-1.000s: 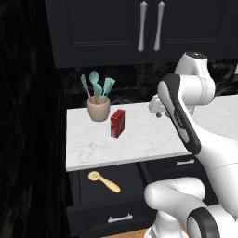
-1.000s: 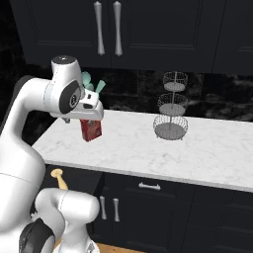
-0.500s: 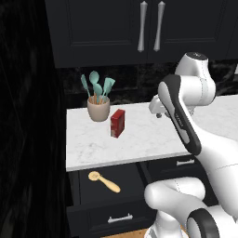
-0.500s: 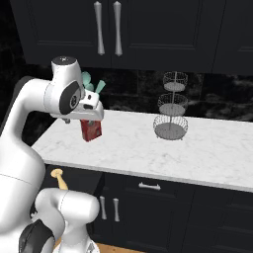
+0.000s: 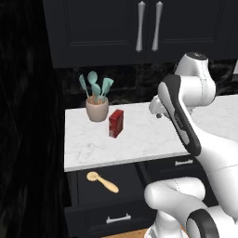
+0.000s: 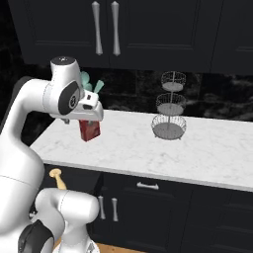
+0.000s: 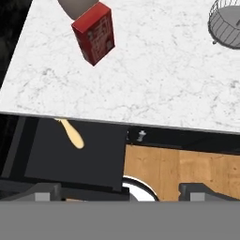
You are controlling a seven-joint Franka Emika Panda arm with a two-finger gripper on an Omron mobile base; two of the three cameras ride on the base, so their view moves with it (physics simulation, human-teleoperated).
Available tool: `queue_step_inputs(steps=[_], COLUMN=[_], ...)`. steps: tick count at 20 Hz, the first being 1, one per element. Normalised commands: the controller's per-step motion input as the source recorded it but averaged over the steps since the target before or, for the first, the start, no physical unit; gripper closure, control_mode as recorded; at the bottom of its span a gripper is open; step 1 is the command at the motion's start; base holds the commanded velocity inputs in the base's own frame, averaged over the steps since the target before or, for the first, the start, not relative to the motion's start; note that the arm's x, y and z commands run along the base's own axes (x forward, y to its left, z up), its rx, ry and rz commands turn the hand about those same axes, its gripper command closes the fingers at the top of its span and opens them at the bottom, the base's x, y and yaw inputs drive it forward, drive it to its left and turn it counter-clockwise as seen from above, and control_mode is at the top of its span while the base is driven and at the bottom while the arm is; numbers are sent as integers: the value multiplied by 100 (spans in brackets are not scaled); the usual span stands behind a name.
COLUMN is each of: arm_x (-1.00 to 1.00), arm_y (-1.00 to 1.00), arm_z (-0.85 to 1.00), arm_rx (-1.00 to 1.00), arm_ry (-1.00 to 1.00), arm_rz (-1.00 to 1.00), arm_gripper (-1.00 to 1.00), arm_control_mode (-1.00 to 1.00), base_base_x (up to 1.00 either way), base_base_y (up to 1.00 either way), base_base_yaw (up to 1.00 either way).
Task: Pick the pizza cutter from the drawer and place it on the counter.
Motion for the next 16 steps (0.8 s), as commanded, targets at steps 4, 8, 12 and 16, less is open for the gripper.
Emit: queue_step_inputs(steps=[4, 8, 12, 16], arm_x=[0, 0, 0, 0], arm_y=[0, 0, 0, 0], arm_z=[0, 0, 0, 0], arm_rx=[0, 0, 0, 0], arm_ry=[0, 0, 0, 0], arm_rz=[0, 0, 0, 0], arm_gripper=[-100, -100, -100, -100], arm_control_mode=[100, 100, 100, 100], base_base_x=[-38, -47, -34, 8], base_base_y=[-55, -61, -73, -44], base_base_yaw=[0, 0, 8, 21])
